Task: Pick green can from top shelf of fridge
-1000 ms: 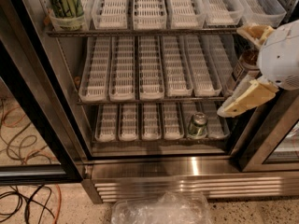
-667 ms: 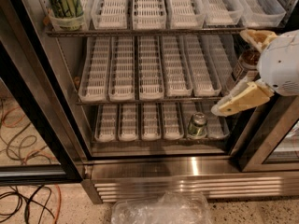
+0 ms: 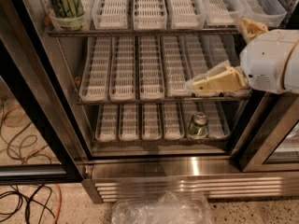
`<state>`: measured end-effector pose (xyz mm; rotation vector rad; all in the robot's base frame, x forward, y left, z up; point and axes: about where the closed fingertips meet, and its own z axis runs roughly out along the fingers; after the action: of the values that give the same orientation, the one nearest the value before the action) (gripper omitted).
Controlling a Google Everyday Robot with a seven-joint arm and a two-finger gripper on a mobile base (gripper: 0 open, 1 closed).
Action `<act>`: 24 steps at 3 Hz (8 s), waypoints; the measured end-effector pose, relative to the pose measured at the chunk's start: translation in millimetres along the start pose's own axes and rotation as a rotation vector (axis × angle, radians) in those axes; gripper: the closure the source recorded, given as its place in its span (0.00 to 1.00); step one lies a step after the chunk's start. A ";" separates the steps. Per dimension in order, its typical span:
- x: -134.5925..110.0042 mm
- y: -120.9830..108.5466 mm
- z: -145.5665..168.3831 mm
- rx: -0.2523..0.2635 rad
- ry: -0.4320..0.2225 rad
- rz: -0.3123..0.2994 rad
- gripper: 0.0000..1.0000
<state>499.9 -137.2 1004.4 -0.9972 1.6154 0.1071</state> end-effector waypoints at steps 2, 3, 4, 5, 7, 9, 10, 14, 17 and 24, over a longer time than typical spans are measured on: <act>-35.2 -35.4 32.0 0.201 -0.215 0.127 0.00; 13.8 -102.6 -0.7 0.418 -0.250 0.250 0.00; 58.4 -118.2 -16.6 0.504 -0.219 0.288 0.00; 58.4 -118.0 -16.5 0.503 -0.219 0.288 0.00; 41.2 -101.4 7.4 0.422 -0.332 0.331 0.00; 36.1 -72.8 56.9 0.430 -0.448 0.360 0.00; 36.2 -71.9 55.3 0.430 -0.448 0.360 0.00; 9.3 52.7 47.5 0.212 -0.556 0.452 0.00; -12.8 89.5 59.5 0.036 -0.634 0.436 0.00; -122.2 157.7 135.7 0.128 -0.957 0.225 0.00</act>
Offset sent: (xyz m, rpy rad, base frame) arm 0.0704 0.0667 0.0489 0.4271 -0.3468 -0.2151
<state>497.3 103.9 995.7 -0.5136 0.8217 0.5406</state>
